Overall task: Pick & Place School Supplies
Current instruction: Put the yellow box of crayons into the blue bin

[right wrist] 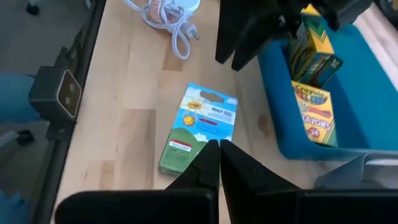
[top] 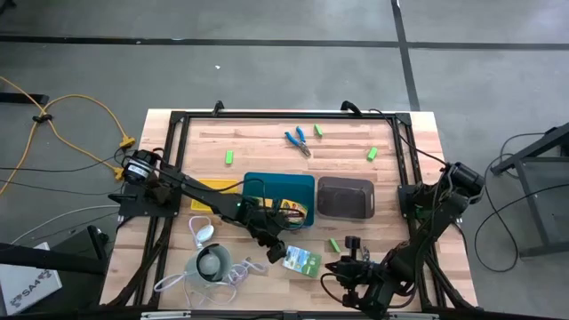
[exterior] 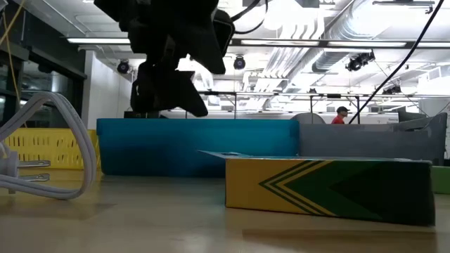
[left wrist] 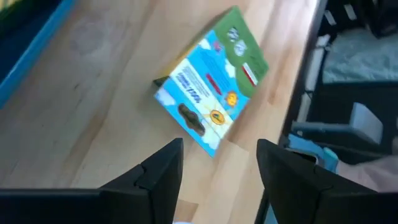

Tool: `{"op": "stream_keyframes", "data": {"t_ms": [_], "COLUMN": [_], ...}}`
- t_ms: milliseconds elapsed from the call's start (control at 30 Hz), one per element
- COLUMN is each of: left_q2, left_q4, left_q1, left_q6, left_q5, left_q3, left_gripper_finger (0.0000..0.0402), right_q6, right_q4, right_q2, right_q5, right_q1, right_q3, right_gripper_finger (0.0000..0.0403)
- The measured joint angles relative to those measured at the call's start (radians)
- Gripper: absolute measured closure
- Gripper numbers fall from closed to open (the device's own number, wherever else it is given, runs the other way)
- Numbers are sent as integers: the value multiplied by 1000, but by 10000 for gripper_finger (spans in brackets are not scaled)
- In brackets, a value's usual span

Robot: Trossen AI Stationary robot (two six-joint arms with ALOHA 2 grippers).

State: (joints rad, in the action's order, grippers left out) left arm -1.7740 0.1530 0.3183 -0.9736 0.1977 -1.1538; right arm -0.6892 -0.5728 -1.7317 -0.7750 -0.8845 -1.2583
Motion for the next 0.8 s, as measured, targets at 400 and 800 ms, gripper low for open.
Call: {"op": "stream_keyframes", "data": {"t_ms": [400, 800], "left_q2": [0, -9], "left_q4": [7, 7], "left_q1": [56, 114], "left_q6": [-112, -194], "left_q5": [-193, -327], "left_q3": [0, -1], "left_gripper_finger": [202, 202], "right_q6": [66, 66], "right_q4": [-14, -53], "right_q2": [0, -1], "right_q5": [-10, -8], "right_q1": [0, 0], "right_q3": [0, 0], "right_gripper_finger": [400, 400]}}
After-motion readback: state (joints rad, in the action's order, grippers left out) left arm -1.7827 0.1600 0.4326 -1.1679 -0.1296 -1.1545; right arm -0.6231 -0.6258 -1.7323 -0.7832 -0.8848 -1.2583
